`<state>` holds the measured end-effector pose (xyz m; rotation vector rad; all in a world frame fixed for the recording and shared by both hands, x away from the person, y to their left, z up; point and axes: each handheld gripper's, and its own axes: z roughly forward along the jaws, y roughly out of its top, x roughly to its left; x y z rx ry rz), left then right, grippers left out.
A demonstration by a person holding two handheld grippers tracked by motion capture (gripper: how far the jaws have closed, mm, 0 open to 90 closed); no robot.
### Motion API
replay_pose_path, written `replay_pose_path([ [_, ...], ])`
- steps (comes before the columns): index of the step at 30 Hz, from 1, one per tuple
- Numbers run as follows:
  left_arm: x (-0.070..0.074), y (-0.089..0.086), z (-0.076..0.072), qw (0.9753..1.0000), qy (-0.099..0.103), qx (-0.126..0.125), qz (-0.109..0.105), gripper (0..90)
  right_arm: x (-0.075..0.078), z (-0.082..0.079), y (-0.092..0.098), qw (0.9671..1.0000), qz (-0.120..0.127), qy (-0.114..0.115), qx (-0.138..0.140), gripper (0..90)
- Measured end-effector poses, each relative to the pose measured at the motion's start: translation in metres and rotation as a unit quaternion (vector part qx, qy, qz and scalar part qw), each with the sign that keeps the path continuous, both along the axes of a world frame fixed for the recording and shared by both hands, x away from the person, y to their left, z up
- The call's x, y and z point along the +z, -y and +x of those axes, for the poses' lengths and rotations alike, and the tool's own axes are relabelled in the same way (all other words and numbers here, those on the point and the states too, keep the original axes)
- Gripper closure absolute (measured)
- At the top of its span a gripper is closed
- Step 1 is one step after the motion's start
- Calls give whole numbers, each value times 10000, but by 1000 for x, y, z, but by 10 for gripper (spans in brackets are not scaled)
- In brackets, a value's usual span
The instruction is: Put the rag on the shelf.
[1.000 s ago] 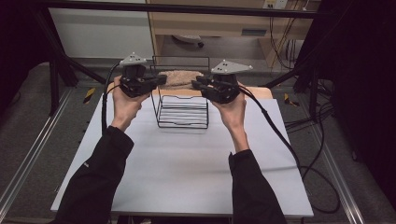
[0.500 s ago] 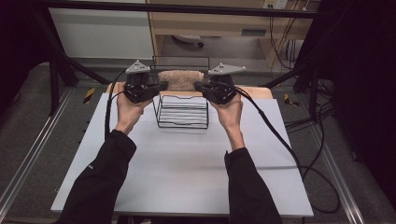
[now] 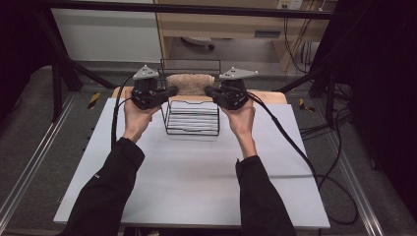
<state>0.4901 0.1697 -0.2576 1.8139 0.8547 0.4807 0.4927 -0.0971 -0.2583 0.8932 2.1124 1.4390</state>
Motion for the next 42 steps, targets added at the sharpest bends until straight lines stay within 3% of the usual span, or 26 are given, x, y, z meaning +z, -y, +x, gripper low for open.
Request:
replay_pose_path([
  [13, 11, -5, -10, 10000, 60, 22, 16, 765, 15, -13, 13, 9996, 238, 128, 42, 719],
  [17, 13, -6, -13, 10000, 54, 15, 72, 699, 18, -16, 17, 9995, 280, 128, 59, 672],
  [29, 9, -19, -28, 9996, 79, 50, 272, 389, 23, -30, 31, 9996, 236, 79, 107, 403],
  [39, -6, -31, -44, 9992, 67, 47, 399, 236, 15, -42, 50, 9997, 227, 64, 62, 149],
  [42, -14, -35, -48, 9991, 51, 42, 428, 201, 8, -44, 57, 9994, 318, -70, 118, 92],
])
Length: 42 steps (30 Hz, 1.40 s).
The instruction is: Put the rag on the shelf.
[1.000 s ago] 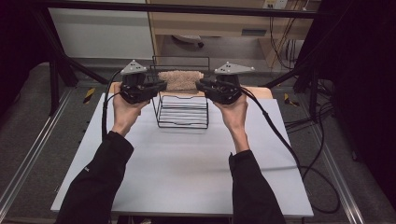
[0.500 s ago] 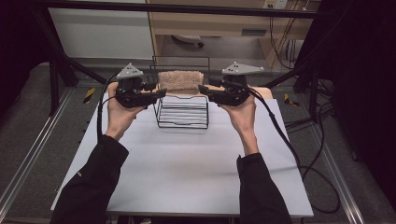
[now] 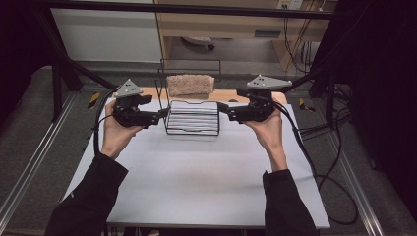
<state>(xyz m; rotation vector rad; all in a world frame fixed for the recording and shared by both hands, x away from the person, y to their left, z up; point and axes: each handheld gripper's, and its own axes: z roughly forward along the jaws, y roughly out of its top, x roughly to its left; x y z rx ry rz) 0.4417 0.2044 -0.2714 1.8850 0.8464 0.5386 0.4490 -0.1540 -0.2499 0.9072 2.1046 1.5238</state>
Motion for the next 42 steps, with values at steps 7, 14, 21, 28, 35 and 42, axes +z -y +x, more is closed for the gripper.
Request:
replay_pose_path([
  [7, -19, -9, -8, 10000, -41, -10, 59, 103, -21, -6, 17, 9999, -73, -115, -34, 28],
  [14, -41, -19, -19, 9998, -171, -19, 75, 46, -43, -15, 35, 9997, 26, -219, -90, 6],
  [21, -64, -30, -29, 9994, -316, -45, 92, 53, -63, -25, 53, 9995, 53, -291, -114, 4],
  [28, -87, -38, -38, 9990, -441, -43, 65, 55, -88, -36, 69, 9990, 28, -433, -84, 4],
  [35, -108, -44, -46, 9986, -521, -55, 76, 63, -113, -45, 80, 9977, -19, -679, -35, 4],
  [42, -129, -50, -56, 9979, -626, -64, 159, 67, -138, -55, 91, 9970, -51, -770, -22, 4],
])
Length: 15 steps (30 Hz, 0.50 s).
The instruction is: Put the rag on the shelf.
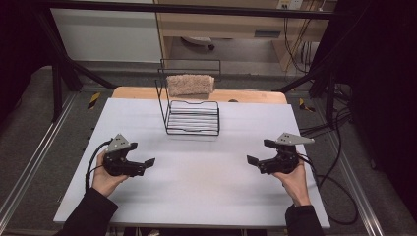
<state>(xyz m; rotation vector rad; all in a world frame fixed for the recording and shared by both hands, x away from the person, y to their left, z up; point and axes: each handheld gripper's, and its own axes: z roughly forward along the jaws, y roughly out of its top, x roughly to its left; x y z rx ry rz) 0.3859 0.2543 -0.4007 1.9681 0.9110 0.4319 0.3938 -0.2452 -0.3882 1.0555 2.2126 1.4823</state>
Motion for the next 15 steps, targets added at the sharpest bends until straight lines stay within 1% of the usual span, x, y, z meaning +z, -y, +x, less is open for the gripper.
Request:
replay_pose_path([
  [3, -9, -4, -3, 10000, -58, 24, -14, 67, -12, -5, 4, 10000, -41, -78, 7, 3],
  [4, -11, -5, -3, 10000, -85, 12, 16, 67, -16, -7, 6, 9999, -77, -105, 21, 4],
  [6, -14, -7, -4, 9999, -91, 27, 33, 67, -22, -10, 10, 9998, -94, -156, 28, 4],
  [7, -15, -9, -5, 9999, -97, 28, 5, 68, -26, -12, 13, 9998, -121, -162, 18, 4],
  [9, -17, -10, -7, 9999, -100, 30, -52, 68, -32, -16, 17, 9998, -85, -200, -22, 4],
  [13, -22, -12, -11, 9999, -104, -26, -28, 68, -43, -22, 22, 9994, -149, -316, -20, 4],
  [15, -26, -12, -13, 9999, -91, -42, -11, 68, -48, -25, 24, 9993, -165, -330, -9, 4],
])
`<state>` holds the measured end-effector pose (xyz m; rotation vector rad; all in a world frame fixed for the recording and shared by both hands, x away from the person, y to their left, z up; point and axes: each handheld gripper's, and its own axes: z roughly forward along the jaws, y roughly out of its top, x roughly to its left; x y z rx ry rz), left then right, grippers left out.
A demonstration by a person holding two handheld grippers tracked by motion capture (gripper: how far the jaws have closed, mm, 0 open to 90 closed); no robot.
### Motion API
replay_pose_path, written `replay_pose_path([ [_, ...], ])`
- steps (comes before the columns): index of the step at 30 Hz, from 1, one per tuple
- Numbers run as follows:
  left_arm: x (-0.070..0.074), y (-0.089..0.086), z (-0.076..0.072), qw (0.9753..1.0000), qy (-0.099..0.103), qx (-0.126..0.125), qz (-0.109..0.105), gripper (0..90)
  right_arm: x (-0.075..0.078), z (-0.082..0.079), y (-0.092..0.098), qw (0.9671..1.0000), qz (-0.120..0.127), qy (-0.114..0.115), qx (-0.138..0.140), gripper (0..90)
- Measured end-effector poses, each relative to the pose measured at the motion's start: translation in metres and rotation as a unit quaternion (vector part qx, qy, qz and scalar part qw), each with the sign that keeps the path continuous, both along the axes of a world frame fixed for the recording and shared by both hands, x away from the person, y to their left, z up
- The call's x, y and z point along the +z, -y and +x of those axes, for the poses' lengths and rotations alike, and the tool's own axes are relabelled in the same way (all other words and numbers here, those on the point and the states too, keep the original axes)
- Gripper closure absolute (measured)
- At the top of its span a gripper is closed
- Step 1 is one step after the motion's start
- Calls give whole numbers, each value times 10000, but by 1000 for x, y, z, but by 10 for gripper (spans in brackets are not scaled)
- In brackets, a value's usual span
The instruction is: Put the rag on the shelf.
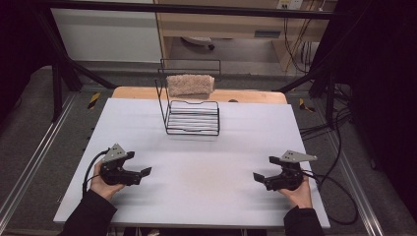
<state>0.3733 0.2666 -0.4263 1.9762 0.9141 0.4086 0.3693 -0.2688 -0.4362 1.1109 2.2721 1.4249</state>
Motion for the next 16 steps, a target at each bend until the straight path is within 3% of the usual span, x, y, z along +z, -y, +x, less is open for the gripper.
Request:
replay_pose_path([
  [6, -7, -2, -2, 10000, -60, -39, -2, 69, -8, -5, 4, 9999, -92, -42, -53, 4],
  [16, -10, -5, -4, 10000, -86, -3, -21, 69, -9, -6, 5, 9999, -133, -70, -59, 4],
])
